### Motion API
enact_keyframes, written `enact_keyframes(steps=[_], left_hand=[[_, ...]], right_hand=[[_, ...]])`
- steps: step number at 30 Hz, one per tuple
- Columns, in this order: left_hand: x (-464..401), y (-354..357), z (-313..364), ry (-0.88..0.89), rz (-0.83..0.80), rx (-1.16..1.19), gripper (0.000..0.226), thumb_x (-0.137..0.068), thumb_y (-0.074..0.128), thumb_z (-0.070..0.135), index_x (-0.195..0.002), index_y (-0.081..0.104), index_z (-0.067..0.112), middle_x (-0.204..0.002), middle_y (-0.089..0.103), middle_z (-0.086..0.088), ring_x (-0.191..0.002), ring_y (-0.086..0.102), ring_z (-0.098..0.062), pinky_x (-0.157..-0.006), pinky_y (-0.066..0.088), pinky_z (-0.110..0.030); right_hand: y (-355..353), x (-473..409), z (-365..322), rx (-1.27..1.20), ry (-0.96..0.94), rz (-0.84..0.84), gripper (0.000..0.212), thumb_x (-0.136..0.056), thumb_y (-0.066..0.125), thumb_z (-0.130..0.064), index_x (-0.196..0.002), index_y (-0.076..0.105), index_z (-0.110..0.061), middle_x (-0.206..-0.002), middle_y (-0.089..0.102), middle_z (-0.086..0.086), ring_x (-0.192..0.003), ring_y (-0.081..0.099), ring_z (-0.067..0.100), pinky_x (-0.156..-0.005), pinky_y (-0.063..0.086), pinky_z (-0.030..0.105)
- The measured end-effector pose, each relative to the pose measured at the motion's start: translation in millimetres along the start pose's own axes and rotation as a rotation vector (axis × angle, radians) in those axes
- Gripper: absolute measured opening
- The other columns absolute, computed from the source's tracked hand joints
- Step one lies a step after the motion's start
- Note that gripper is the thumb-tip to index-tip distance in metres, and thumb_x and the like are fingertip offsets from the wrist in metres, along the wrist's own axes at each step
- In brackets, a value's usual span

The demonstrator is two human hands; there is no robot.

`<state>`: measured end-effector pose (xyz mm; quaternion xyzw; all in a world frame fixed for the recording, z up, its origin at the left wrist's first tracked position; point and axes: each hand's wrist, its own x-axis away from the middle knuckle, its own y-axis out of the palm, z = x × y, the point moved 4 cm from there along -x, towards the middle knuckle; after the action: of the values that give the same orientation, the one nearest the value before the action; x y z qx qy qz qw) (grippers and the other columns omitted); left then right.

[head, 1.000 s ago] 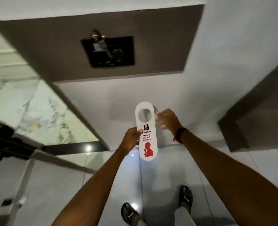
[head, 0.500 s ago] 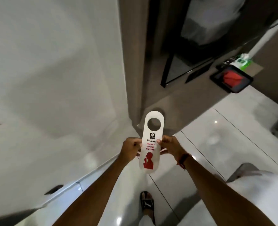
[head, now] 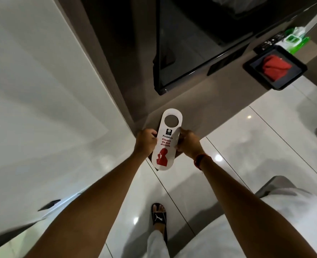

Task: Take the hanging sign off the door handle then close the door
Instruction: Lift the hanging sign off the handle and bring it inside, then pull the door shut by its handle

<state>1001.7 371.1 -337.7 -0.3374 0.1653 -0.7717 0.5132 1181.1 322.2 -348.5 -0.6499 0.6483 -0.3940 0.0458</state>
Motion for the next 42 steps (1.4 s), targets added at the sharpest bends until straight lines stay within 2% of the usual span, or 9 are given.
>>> enact_keyframes(steps=[4,13,17,20,25,26,29,36,42], left_hand=[[2.4,6.0,3.9,0.037,-0.012,-0.008,0.020,-0.094,0.064,0.012,-0.112,0.068,0.003,-0.117,0.072,-0.015,-0.102,0.072,-0.035,-0.088,0.059,-0.044],[15.3,-5.8,-3.9,0.064,0.033,-0.121,0.026,-0.097,0.059,0.022,-0.119,0.061,0.008,-0.116,0.071,-0.011,-0.105,0.069,-0.034,-0.095,0.056,-0.049],[46.5,-42.8,-20.2,0.074,0.105,-0.247,0.039,-0.098,0.056,0.033,-0.130,0.060,0.011,-0.119,0.071,-0.012,-0.109,0.067,-0.032,-0.096,0.055,-0.043],[77.5,-88.5,-43.6,0.041,0.220,-0.265,0.039,-0.093,0.059,0.035,-0.127,0.061,0.015,-0.113,0.073,-0.009,-0.104,0.067,-0.029,-0.089,0.055,-0.041],[147.6,-164.7,-102.4,-0.079,0.365,-0.332,0.050,-0.088,0.064,0.030,-0.134,0.054,0.014,-0.122,0.065,-0.007,-0.117,0.058,-0.028,-0.088,0.052,-0.040],[202.1,-212.4,-142.9,-0.195,0.461,-0.344,0.051,-0.089,0.062,0.029,-0.135,0.052,0.012,-0.127,0.063,-0.009,-0.119,0.056,-0.029,-0.091,0.051,-0.041],[272.0,-264.8,-190.7,-0.337,0.585,-0.339,0.050,-0.091,0.058,0.027,-0.138,0.050,0.010,-0.132,0.059,-0.011,-0.122,0.055,-0.030,-0.095,0.048,-0.042],[556.6,-388.7,-321.1,-0.794,0.954,-0.393,0.043,-0.094,0.055,0.031,-0.129,0.054,0.007,-0.126,0.060,-0.016,-0.114,0.058,-0.034,-0.092,0.051,-0.046],[751.4,-460.1,-424.4,-0.920,1.378,-0.429,0.021,-0.094,0.048,0.029,-0.100,0.051,0.009,-0.103,0.056,-0.013,-0.096,0.052,-0.033,-0.081,0.046,-0.046]], right_hand=[[4.9,-2.8,1.3,0.220,-0.021,-0.023,0.074,-0.085,0.080,-0.002,-0.151,0.049,-0.014,-0.138,0.053,0.014,-0.126,0.061,0.037,-0.103,0.057,0.054],[3.5,13.3,-14.2,0.282,-0.031,0.040,0.069,-0.090,0.079,-0.015,-0.152,0.047,-0.013,-0.138,0.054,0.014,-0.127,0.060,0.037,-0.101,0.058,0.056],[21.4,38.1,-60.2,0.490,-0.206,0.079,0.053,-0.098,0.069,-0.023,-0.147,0.053,-0.010,-0.143,0.056,0.016,-0.131,0.055,0.036,-0.105,0.054,0.050],[58.9,54.7,-114.3,0.617,-0.354,-0.017,0.043,-0.103,0.054,-0.025,-0.143,0.054,-0.009,-0.144,0.053,0.019,-0.131,0.055,0.038,-0.106,0.052,0.047],[138.5,90.1,-199.0,0.620,-0.531,-0.145,0.048,-0.096,0.063,-0.018,-0.143,0.055,-0.011,-0.142,0.052,0.011,-0.133,0.051,0.032,-0.108,0.051,0.044],[190.2,122.1,-249.1,0.659,-0.681,-0.206,0.048,-0.096,0.063,-0.018,-0.142,0.057,-0.012,-0.140,0.054,0.010,-0.132,0.052,0.031,-0.107,0.051,0.042],[252.9,157.8,-309.2,0.674,-0.851,-0.291,0.049,-0.097,0.063,-0.019,-0.144,0.056,-0.013,-0.139,0.055,0.010,-0.132,0.052,0.030,-0.108,0.051,0.041],[453.1,352.8,-458.3,0.738,-1.363,-0.565,0.055,-0.098,0.061,-0.020,-0.151,0.049,-0.013,-0.142,0.052,0.011,-0.134,0.048,0.030,-0.109,0.049,0.041],[588.8,533.3,-545.6,0.636,-1.733,-0.507,0.055,-0.097,0.062,-0.024,-0.150,0.051,-0.013,-0.146,0.052,0.013,-0.131,0.052,0.032,-0.106,0.051,0.046]])
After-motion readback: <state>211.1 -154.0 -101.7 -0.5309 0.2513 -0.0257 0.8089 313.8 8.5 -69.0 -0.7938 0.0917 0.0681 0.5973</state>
